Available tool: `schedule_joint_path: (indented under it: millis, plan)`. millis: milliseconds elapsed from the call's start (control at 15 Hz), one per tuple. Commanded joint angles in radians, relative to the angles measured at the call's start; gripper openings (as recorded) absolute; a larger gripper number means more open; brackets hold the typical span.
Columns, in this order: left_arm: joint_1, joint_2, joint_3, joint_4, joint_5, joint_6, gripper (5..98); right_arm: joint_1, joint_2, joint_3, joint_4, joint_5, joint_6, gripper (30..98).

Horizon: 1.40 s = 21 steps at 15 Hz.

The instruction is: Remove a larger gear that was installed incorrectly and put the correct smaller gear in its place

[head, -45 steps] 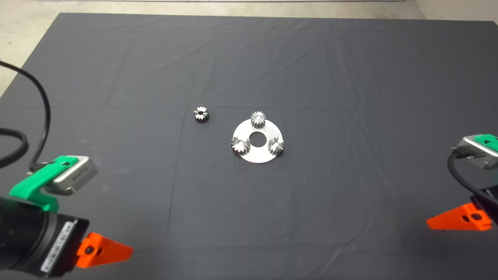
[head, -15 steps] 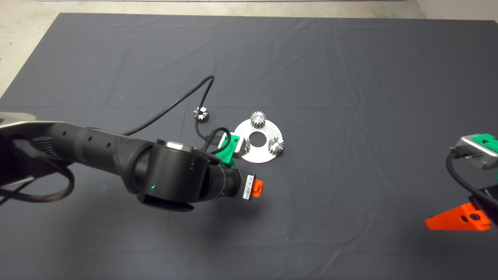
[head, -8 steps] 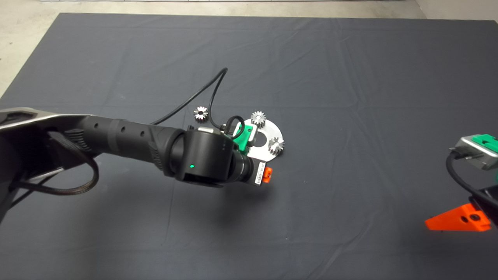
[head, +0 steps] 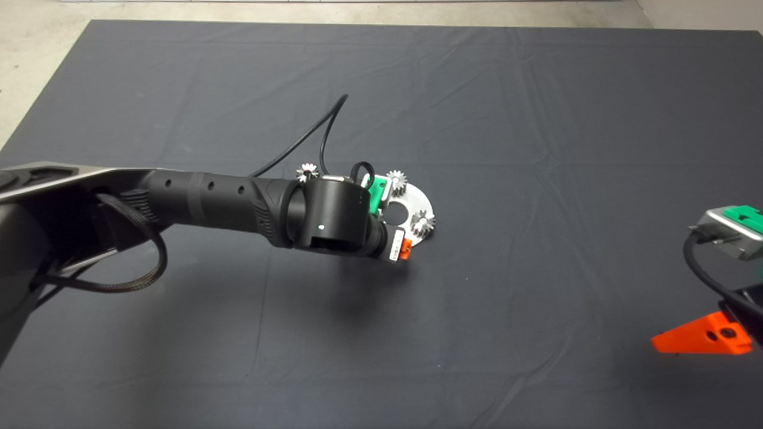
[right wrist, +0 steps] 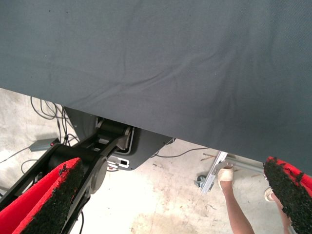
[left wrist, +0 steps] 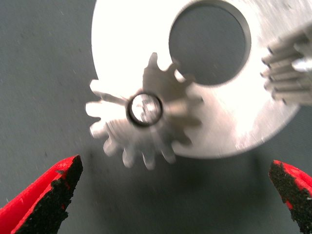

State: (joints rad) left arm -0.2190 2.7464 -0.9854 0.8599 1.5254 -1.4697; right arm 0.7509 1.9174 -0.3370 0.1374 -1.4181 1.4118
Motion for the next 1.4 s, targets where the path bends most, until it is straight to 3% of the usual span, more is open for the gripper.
schedule_joint_path:
  millis: [0, 200, 400, 600, 1067, 1333]
  plan:
    - [-0.008, 0.034, -0.045, 0.013, 0.073, 0.081, 98.3, 0.015, 0.004, 0.003, 0.036, 0.001, -0.001, 97.7]
    - [-0.010, 0.046, -0.090, 0.013, 0.071, 0.091, 98.3, 0.015, 0.007, 0.003, 0.036, 0.002, -0.001, 97.7]
    - [-0.031, 0.051, -0.135, 0.013, 0.068, 0.137, 98.3, 0.015, 0.009, 0.003, 0.036, 0.002, -0.002, 97.7]
    - [-0.059, 0.049, -0.137, 0.013, 0.064, 0.138, 94.6, 0.015, 0.009, 0.003, 0.035, 0.002, -0.002, 97.7]
    - [-0.059, 0.048, -0.122, 0.007, 0.061, 0.135, 84.5, 0.015, 0.009, 0.003, 0.034, 0.002, -0.002, 97.7]
    - [-0.059, 0.042, -0.094, 0.005, 0.061, 0.124, 84.5, 0.015, 0.009, 0.003, 0.036, 0.002, -0.002, 97.7]
